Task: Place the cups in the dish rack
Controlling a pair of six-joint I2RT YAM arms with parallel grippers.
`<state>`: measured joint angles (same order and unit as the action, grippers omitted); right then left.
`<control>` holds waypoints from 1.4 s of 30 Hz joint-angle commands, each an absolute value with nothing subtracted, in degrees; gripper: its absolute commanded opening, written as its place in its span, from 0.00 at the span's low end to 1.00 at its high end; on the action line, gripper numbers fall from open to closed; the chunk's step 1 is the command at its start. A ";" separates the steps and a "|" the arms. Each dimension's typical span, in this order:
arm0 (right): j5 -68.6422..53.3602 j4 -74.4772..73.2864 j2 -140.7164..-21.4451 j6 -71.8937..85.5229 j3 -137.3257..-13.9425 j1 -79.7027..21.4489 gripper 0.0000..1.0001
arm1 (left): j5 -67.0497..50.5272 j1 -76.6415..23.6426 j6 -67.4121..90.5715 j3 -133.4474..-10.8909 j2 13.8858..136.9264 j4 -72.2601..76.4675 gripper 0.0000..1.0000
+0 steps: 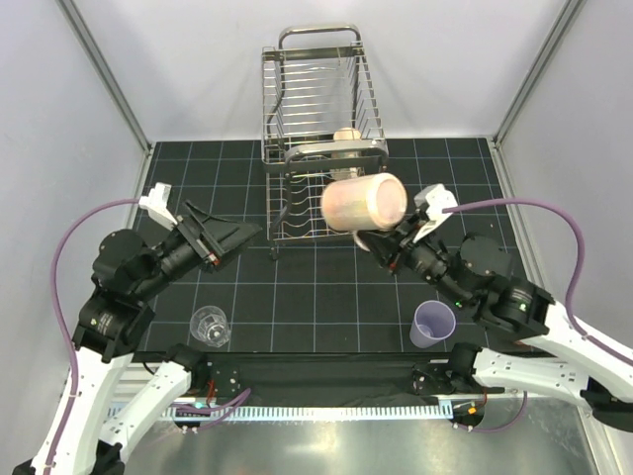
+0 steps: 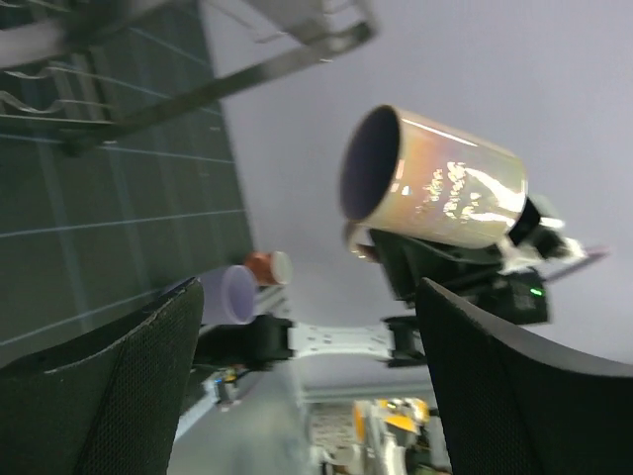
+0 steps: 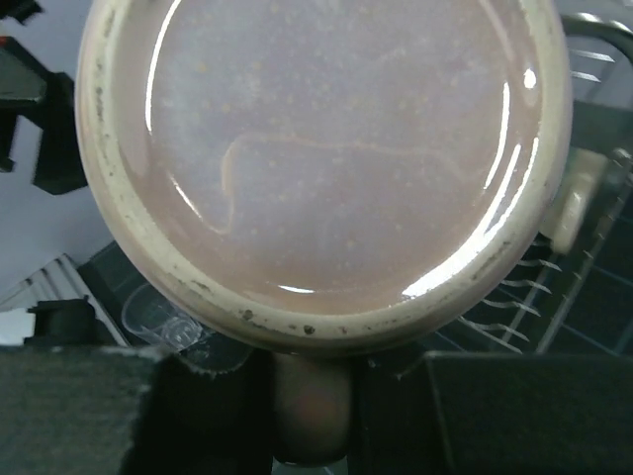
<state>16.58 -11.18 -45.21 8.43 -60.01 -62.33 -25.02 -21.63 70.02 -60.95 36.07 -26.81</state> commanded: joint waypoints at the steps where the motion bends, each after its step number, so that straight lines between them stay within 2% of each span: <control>1: 27.59 -21.77 -42.02 12.38 -60.30 -58.99 0.04 | -15.50 -21.71 55.30 -65.12 37.61 -41.73 0.84; 3: 27.25 -27.93 -41.31 15.37 -59.16 -56.00 0.04 | -13.46 -21.71 53.27 -65.83 38.84 -45.17 0.84; 9: 14.00 -32.60 -39.63 19.16 -53.53 -33.61 0.04 | -9.93 -21.71 50.71 -66.09 40.08 -47.37 0.84; 12: 5.65 -31.21 -44.02 19.59 -52.82 -21.30 0.04 | -10.11 -21.80 50.71 -65.57 40.25 -47.55 0.84; 14: -5.15 -28.58 -47.70 21.00 -51.77 -12.63 0.04 | -9.93 -21.71 50.71 -65.30 39.90 -47.99 0.84; 16: -11.30 -23.40 -50.09 23.01 -51.07 -8.98 0.04 | -9.41 -21.71 50.71 -65.13 39.29 -48.43 0.83; 24: -16.26 -9.24 -64.75 22.68 -56.77 -7.47 0.04 | -7.65 -21.71 49.22 -63.90 37.00 -50.36 0.84; 36: -23.37 -4.13 -78.57 20.65 -67.15 -7.21 0.04 | -6.33 -21.71 47.73 -62.14 36.21 -50.19 0.84; 42: -33.03 -0.53 -83.49 23.37 -68.29 -7.12 0.04 | -3.97 -21.71 47.28 -61.96 37.53 -50.53 0.84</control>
